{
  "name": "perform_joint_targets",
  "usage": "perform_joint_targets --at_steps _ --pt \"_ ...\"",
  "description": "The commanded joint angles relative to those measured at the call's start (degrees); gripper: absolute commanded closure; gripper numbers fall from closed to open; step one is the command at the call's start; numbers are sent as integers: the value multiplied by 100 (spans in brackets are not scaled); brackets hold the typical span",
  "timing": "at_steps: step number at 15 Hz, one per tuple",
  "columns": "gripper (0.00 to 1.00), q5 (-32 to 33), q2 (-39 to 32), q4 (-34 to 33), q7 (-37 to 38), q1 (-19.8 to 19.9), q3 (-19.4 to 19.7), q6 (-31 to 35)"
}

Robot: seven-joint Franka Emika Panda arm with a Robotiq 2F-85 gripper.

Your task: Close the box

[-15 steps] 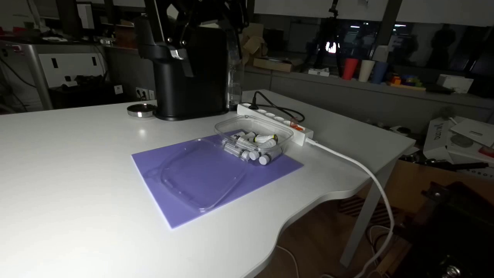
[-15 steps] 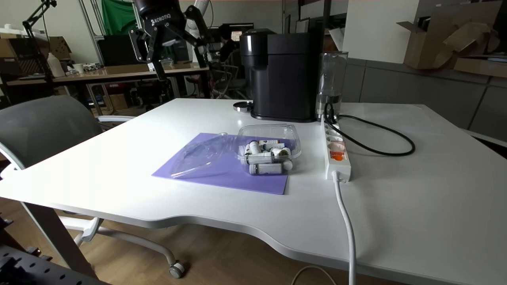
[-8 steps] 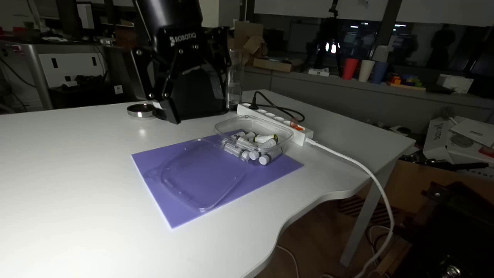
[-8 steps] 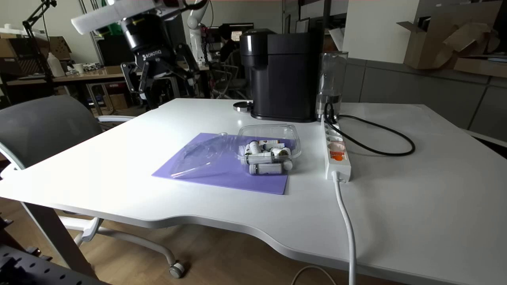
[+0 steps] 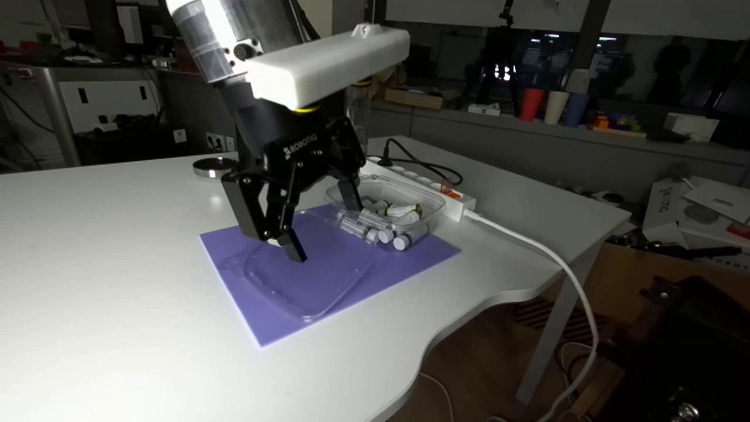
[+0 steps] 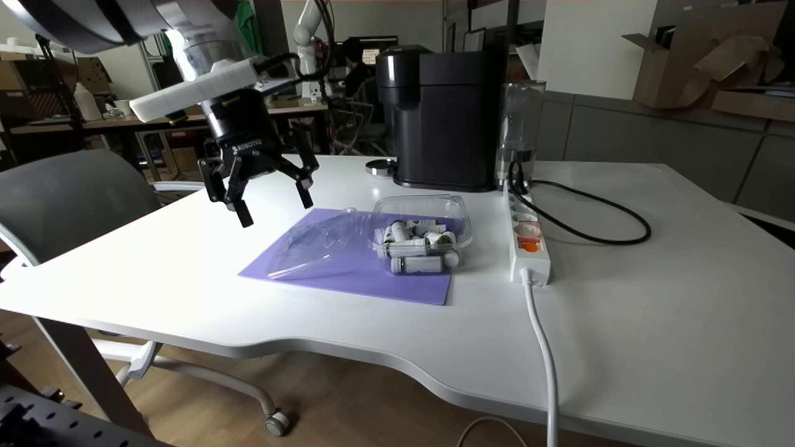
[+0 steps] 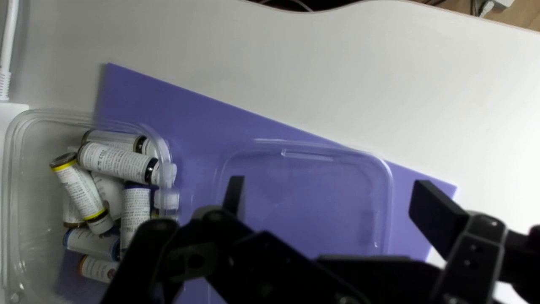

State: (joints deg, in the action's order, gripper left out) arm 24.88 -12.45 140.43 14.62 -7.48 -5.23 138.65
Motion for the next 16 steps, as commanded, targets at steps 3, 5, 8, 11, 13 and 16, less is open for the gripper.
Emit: perform_joint_targets --at_steps 3,5,8,11,13,16 --pt "0 335 85 360 193 -224 196 -8" --pt "0 544 60 435 204 -280 254 -76" --pt "0 526 -46 331 26 -248 244 -20" --pt "0 627 15 334 56 -230 289 -20" --pt "0 971 100 381 139 -292 336 -45" --pt "0 1476 110 513 406 -321 388 5"
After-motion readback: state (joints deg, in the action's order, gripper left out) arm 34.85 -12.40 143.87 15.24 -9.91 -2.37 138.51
